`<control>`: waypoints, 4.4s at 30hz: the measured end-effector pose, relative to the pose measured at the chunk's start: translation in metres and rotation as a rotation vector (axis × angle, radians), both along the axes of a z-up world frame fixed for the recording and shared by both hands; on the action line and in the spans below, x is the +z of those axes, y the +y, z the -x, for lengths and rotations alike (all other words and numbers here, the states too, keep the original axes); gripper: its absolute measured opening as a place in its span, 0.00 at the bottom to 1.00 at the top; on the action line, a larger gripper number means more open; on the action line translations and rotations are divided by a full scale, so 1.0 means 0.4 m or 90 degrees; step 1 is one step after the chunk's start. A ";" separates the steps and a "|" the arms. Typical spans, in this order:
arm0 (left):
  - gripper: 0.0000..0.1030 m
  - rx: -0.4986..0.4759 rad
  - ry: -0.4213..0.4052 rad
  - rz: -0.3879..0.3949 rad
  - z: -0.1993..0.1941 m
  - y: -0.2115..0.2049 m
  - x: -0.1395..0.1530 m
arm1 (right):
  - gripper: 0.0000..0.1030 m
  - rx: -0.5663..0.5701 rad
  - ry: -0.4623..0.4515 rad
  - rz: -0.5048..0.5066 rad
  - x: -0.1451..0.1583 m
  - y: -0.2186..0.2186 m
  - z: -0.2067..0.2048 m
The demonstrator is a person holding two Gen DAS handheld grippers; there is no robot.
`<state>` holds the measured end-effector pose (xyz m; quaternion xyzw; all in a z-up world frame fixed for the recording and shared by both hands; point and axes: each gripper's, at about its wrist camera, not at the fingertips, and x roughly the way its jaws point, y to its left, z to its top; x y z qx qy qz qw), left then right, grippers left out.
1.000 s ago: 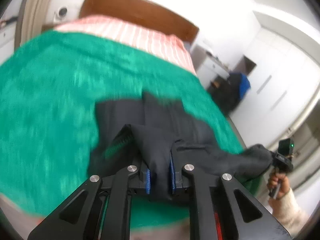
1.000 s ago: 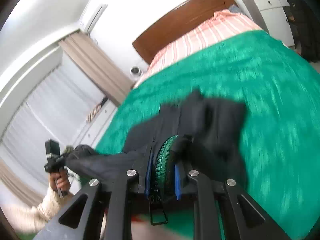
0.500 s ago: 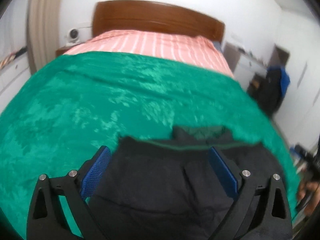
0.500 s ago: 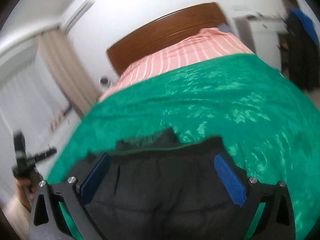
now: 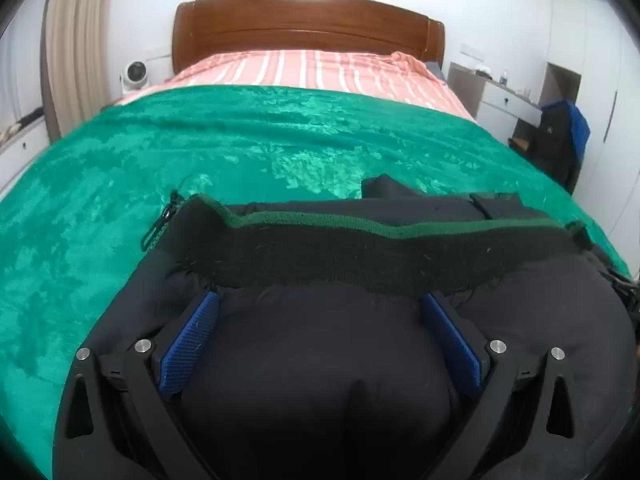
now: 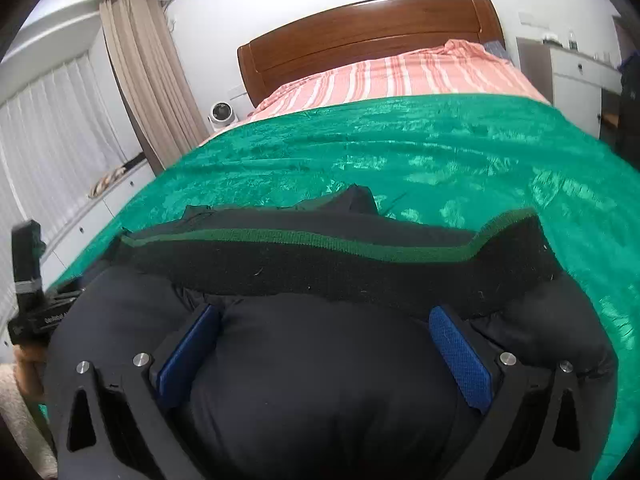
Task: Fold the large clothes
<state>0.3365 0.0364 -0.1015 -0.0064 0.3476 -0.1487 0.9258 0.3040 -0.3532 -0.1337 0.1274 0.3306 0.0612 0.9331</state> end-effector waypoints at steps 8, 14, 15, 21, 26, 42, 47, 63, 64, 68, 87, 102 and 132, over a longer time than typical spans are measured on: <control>0.99 -0.004 0.007 0.013 -0.019 -0.004 -0.044 | 1.00 0.000 0.008 -0.025 -0.008 0.003 -0.009; 0.99 -0.004 0.010 0.011 -0.023 -0.009 -0.053 | 1.00 -0.001 0.014 -0.024 -0.010 0.003 -0.012; 0.99 -0.003 0.010 0.011 -0.023 -0.007 -0.055 | 1.00 -0.002 0.015 -0.024 -0.010 0.004 -0.013; 0.99 -0.003 0.010 0.011 -0.024 -0.007 -0.054 | 1.00 -0.001 0.016 -0.025 -0.010 0.002 -0.012; 0.99 -0.004 0.011 0.012 -0.024 -0.006 -0.054 | 1.00 -0.001 0.015 -0.026 -0.011 0.001 -0.013; 0.99 -0.135 0.059 0.005 0.057 -0.147 0.155 | 1.00 -0.001 0.001 -0.054 -0.015 -0.017 -0.007; 0.99 -0.120 0.108 -0.084 -0.036 -0.247 -0.046 | 1.00 -0.002 -0.007 -0.073 -0.011 -0.026 -0.002; 0.99 -0.123 0.096 -0.144 0.084 -0.252 -0.063 | 0.99 0.045 -0.089 -0.082 0.199 0.077 0.490; 0.99 -0.119 0.091 -0.152 0.089 -0.257 -0.061 | 0.99 0.047 -0.085 -0.083 0.188 0.096 0.550; 0.91 -0.125 0.096 -0.157 0.135 -0.242 -0.006 | 0.99 0.016 -0.083 -0.056 0.139 0.137 0.737; 0.90 -0.128 0.052 -0.186 0.367 -0.212 -0.069 | 0.99 -0.024 -0.056 -0.062 0.037 0.088 0.811; 0.91 -0.127 0.037 -0.247 0.463 -0.234 -0.104 | 0.99 -0.043 -0.045 -0.079 0.021 0.056 0.796; 0.80 -0.122 0.065 -0.130 0.342 -0.224 -0.054 | 0.34 -0.104 0.006 -0.365 0.047 -0.100 0.372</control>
